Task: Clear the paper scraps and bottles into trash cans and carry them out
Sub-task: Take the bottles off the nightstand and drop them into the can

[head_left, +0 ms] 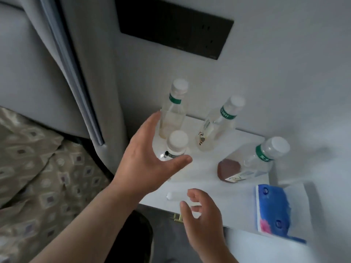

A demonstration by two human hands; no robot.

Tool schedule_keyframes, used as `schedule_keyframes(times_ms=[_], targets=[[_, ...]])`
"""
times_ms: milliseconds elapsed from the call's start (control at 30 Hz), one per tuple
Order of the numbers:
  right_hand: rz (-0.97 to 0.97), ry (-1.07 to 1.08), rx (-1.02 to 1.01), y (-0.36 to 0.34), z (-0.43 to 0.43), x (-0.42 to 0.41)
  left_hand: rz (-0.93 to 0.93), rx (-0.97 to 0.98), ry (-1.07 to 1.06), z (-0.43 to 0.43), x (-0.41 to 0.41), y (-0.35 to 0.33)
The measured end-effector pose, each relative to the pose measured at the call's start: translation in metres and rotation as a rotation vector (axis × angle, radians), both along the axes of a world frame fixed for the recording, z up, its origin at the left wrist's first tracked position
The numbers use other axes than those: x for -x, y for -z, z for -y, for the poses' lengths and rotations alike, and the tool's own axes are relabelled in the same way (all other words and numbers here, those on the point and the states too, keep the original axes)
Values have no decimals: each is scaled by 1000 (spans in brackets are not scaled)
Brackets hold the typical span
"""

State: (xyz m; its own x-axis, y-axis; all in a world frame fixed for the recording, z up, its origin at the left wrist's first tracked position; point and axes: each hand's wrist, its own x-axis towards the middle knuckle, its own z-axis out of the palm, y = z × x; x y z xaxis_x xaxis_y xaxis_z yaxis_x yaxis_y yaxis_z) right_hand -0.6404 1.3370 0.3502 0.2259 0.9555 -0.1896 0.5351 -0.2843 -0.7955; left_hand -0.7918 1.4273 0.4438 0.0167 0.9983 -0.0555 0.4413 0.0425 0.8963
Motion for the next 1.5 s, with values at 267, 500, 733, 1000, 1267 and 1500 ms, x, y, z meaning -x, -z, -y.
schedule_keyframes(times_ms=[267, 500, 733, 1000, 1267, 1500], targets=[[112, -218, 116, 28, -15, 9, -45, 24, -18, -12, -22, 8], [176, -256, 85, 38, -24, 14, 36, -117, -248, 15, 13, -18], [157, -292, 124, 40, -26, 9, 9, -141, -409, 82, 97, -9], [5, -368, 110, 24, -1, 36, -54, 46, -657, 159, 149, 52], [-12, -534, 143, 70, 48, 94, -72, 398, -579, 177, 148, 170], [77, -568, 307, 159, 58, 112, -151, 629, -489, 162, 143, 292]])
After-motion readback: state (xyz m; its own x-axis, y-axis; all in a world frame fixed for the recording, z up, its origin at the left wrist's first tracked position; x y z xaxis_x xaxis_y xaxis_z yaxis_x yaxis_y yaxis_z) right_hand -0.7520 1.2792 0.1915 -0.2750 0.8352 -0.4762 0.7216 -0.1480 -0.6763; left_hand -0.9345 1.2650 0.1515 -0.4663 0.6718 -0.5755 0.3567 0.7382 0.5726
